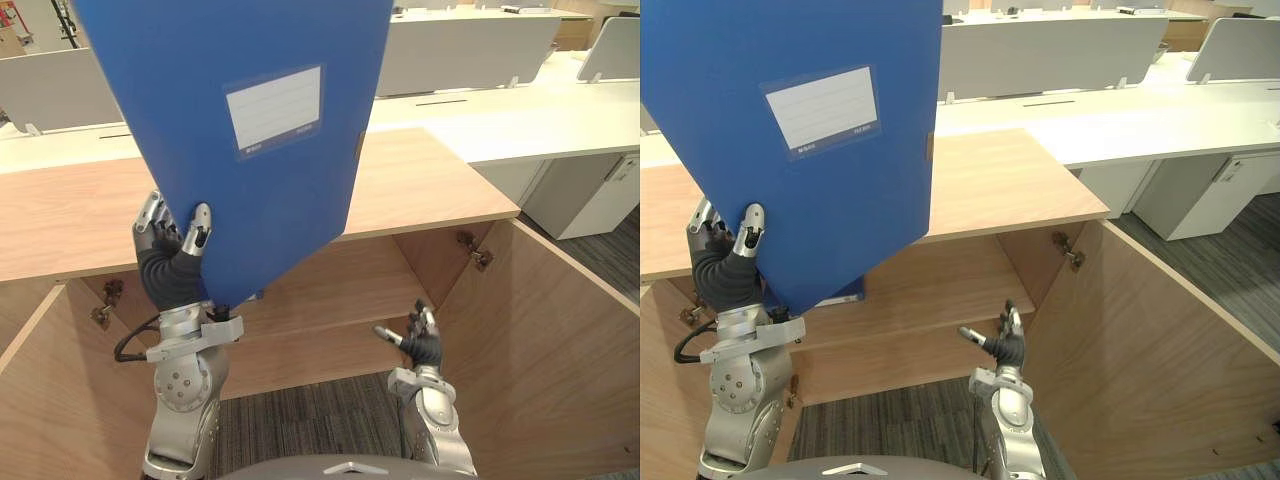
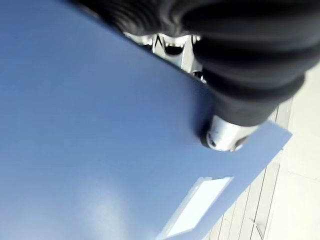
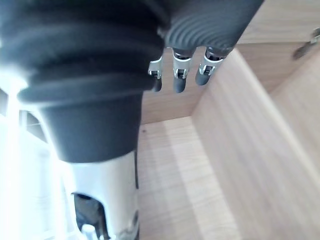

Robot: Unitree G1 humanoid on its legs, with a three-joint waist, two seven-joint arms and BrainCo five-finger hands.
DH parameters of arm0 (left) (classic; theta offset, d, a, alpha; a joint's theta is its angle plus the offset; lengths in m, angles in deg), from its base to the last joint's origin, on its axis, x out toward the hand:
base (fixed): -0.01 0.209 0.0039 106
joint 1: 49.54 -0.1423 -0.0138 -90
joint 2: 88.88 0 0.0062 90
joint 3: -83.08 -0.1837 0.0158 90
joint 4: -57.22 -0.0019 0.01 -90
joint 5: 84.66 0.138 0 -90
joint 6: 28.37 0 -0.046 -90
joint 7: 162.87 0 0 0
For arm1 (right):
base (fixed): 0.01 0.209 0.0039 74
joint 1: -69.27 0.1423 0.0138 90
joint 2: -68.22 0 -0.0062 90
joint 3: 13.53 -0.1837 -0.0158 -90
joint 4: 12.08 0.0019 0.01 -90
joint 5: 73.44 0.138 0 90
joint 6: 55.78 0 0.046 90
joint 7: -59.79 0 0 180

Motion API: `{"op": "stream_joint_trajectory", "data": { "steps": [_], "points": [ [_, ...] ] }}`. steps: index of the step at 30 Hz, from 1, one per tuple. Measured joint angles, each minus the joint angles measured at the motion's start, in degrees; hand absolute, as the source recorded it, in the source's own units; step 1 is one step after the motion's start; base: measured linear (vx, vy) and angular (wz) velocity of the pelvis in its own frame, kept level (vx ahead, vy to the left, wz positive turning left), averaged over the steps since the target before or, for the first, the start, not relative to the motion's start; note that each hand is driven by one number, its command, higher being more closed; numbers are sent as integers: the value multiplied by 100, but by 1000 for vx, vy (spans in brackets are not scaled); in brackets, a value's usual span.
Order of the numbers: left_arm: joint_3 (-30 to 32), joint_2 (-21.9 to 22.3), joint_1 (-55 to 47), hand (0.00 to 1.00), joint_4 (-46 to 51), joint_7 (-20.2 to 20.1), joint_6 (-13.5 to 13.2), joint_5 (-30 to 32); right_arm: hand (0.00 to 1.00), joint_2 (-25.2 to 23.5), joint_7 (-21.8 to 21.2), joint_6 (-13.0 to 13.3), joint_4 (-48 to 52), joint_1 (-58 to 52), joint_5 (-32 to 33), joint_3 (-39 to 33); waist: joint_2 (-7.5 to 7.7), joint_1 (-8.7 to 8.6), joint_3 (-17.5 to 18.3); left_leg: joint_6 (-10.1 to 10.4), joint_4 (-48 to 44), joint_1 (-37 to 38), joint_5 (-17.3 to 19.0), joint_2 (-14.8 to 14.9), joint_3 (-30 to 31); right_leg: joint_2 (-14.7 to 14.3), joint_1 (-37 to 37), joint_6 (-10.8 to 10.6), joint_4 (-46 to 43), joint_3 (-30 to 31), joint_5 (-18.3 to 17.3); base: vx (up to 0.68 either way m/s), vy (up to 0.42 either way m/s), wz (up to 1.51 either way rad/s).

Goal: Walk over to the cabinet, pick up the folder, carry it to the office cabinet, place the folder inside the office cabinet, then close the office cabinet door

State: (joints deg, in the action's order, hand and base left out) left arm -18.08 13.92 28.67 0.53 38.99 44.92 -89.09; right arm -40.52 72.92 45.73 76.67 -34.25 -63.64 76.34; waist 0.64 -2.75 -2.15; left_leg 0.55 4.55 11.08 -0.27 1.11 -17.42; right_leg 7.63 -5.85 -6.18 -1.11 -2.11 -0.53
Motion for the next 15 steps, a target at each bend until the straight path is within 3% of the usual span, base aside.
{"op": "stream_joint_trajectory", "data": {
  "steps": [7,15],
  "points": [
    [37,65,-223,100,-28,-301,1,-2,0,-6,-1,368,1488,106,-21,35,21,30,-12,9,-3,0,62,-8,-128,-8,46,-25,67,128,32,6,2,-9],
    [122,96,-221,100,-423,-852,3,-601,0,290,-166,468,1669,950,248,63,110,80,-78,-49,-5,-57,92,-34,-185,1,102,-50,122,176,95,6,0,-5]
  ]
}}
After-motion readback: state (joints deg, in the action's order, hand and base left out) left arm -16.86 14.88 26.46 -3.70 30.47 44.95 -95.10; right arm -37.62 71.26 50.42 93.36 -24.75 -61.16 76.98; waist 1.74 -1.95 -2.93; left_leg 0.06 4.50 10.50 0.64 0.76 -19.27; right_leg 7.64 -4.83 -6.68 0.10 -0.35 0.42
